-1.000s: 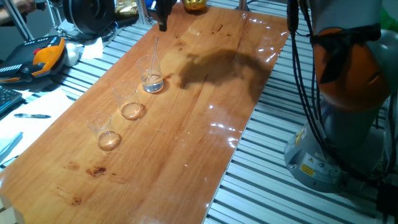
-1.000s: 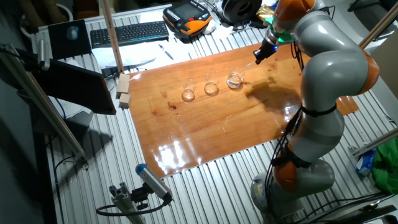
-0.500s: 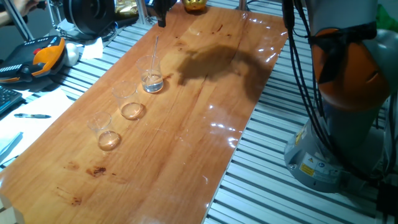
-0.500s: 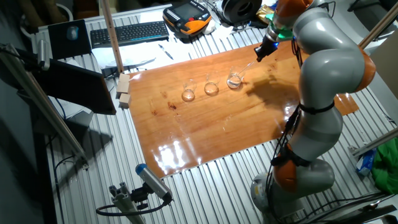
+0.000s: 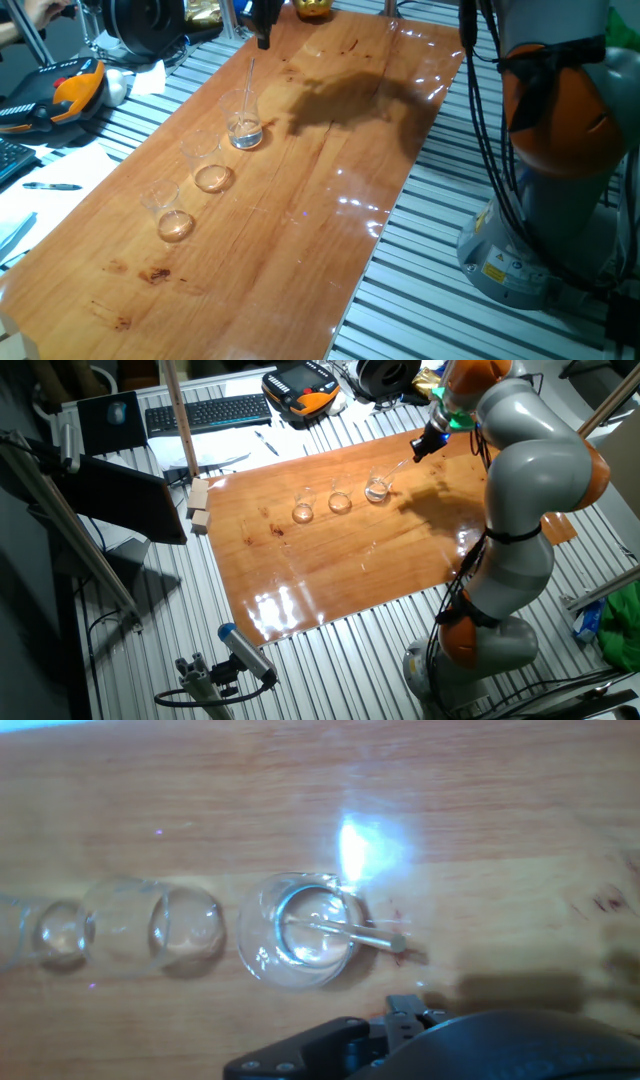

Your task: Stir the beaker with a glass rod

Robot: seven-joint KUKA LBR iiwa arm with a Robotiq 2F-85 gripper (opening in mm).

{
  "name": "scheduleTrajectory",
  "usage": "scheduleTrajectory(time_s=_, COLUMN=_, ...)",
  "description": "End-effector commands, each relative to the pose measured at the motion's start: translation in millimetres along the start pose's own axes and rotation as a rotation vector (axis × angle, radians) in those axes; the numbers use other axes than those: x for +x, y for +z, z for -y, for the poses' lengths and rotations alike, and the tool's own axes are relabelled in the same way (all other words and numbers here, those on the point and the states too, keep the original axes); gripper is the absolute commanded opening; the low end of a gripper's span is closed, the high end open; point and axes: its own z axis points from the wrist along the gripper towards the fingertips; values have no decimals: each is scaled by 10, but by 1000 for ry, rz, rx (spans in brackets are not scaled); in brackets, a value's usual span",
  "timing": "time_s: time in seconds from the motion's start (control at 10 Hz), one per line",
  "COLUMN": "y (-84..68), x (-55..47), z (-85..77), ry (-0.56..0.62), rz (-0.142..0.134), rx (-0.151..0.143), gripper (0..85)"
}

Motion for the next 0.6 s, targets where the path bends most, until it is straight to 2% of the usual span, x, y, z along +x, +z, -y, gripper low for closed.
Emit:
scheduleTrajectory(time_s=0.0, y=38, x=1, z=5, ry=-66, rz=-8, rx=-19, gripper=0)
scheduleTrajectory(time_s=0.2, y=113, x=16, z=16, ry=-96, rz=-22, rx=-68, gripper=0)
scheduleTrajectory(time_s=0.3, y=114, x=18, z=15, ry=-106, rz=-43, rx=-72, gripper=0)
scheduleTrajectory(time_s=0.5, y=111, x=4, z=10, ry=-103, rz=-64, rx=-75, gripper=0)
